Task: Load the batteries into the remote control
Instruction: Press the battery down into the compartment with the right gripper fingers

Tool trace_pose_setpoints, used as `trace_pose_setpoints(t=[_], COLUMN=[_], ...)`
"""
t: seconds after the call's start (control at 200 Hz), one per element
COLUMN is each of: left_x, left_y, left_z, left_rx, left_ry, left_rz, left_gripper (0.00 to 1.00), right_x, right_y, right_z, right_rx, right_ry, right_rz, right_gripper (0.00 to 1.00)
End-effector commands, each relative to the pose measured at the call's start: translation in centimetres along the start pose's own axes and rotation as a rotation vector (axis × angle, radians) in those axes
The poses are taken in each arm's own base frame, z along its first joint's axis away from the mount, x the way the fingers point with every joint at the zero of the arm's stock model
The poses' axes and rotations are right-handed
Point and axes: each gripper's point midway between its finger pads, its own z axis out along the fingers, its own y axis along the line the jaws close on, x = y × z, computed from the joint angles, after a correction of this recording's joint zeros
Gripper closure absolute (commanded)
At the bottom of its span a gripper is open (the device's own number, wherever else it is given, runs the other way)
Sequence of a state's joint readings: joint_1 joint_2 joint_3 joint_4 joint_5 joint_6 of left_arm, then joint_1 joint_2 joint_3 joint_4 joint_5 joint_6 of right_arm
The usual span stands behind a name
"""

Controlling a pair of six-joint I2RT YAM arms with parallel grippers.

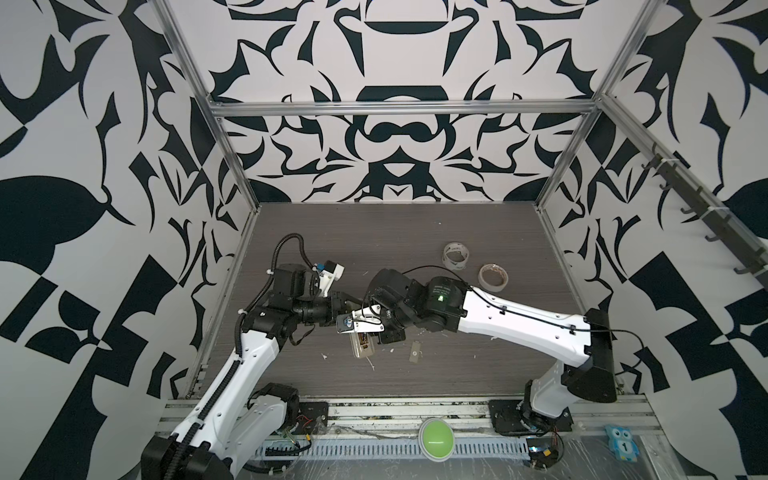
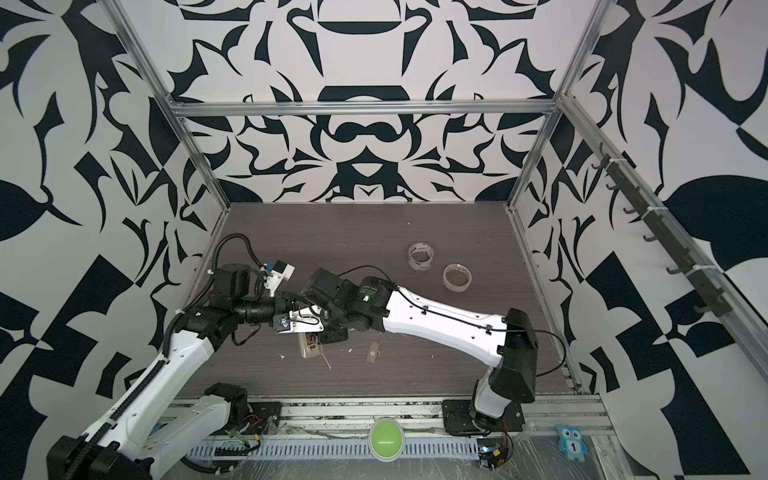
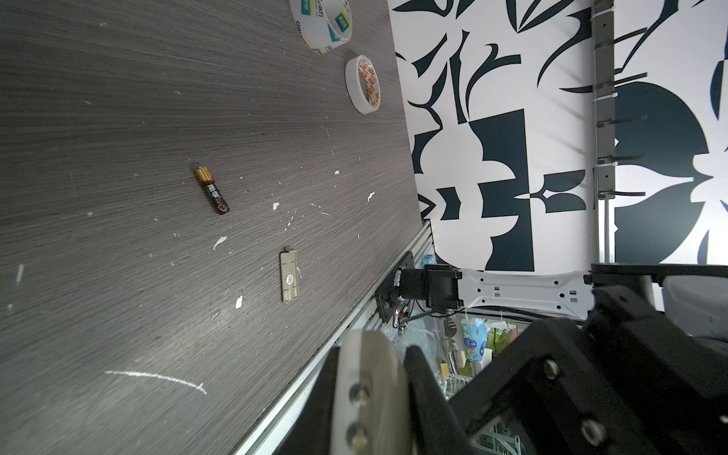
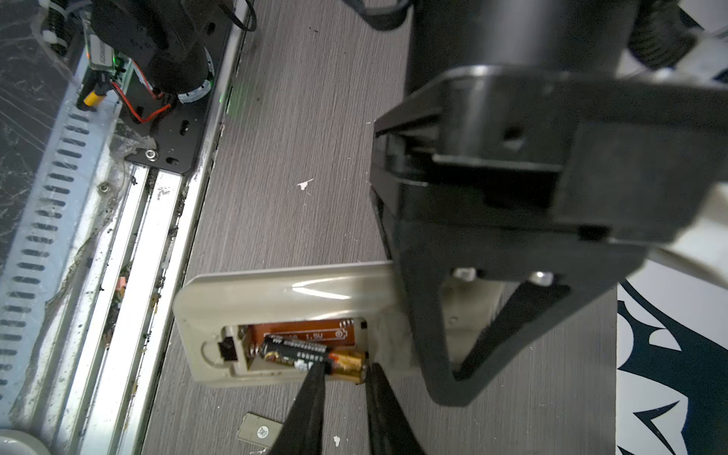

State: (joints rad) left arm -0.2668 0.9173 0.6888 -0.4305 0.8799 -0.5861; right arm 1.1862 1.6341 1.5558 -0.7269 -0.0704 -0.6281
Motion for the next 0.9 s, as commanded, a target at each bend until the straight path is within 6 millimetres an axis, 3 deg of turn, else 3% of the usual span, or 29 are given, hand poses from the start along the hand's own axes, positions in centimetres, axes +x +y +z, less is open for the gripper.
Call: trace_pose_setpoints(t=[0.0,0.895], left_x=[0.0,0.0], left_y=[-0.6,-0.7], left_z=[-0.1,-0.2], left_rx=[0.017,0.021], left_ry=[-0.003,-0.004], left_rz=[0.029,0.034], left_gripper=[1.0,1.0], right_x=[-1.3,-0.2], right_y=[-0.8,0.4], right_z=[-1.0,0.4], right_rx=[0.02,-0.052], right_ry=[-0.04,0.024], right_rz=[0.008,-0.018], right_gripper=[0.77,0.82])
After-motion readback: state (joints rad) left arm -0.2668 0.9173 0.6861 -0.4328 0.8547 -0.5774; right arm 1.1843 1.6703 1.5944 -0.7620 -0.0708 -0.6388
